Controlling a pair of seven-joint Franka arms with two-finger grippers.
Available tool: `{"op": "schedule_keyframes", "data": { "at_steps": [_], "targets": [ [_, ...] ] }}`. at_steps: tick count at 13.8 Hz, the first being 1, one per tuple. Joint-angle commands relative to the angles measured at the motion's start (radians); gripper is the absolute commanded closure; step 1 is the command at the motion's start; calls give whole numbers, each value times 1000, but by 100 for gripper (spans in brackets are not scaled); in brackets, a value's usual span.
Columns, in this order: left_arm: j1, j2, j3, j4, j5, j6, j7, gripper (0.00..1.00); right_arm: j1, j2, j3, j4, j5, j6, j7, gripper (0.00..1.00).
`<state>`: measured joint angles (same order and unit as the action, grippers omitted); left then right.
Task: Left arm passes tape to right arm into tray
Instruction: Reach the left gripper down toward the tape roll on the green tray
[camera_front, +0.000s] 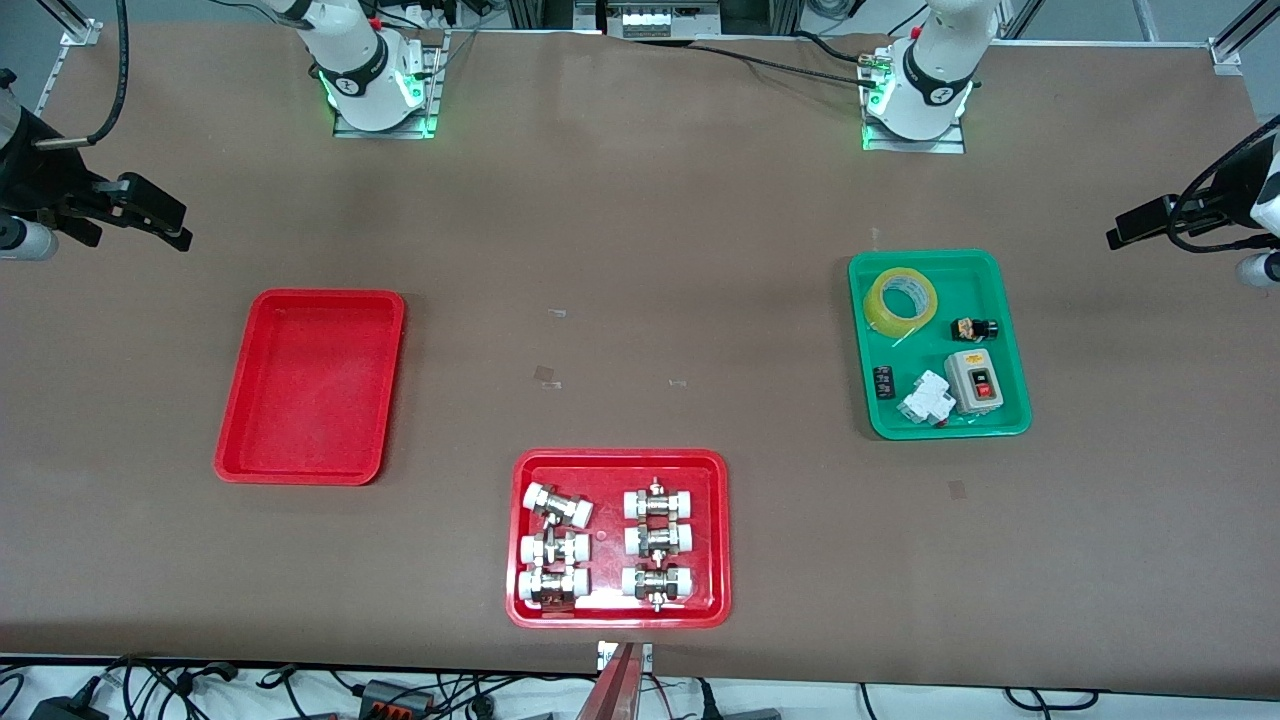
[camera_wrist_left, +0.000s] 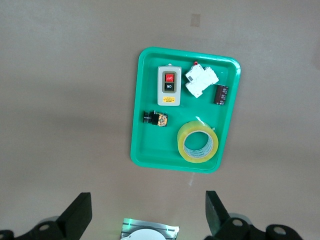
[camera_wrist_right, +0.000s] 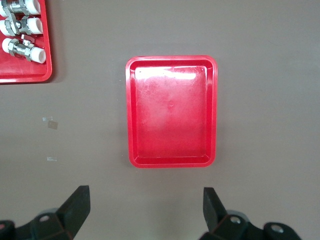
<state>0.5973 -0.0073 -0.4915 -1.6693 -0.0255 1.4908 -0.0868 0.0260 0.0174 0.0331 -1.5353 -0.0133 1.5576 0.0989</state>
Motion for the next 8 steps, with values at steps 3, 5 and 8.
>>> {"op": "schedule_keyframes", "data": {
  "at_steps": [3,5,8],
  "targets": [
    [7,1,-2,14,-19,-14,24,0,-14,7,1,20,21,-19,-8,0],
    [7,3,-2,14,-19,-12,24,0,-20,9,1,20,24,-22,-8,0],
    [4,33,-4,14,-20,-9,24,0,-20,9,1,20,23,-24,-7,0]
  ]
}}
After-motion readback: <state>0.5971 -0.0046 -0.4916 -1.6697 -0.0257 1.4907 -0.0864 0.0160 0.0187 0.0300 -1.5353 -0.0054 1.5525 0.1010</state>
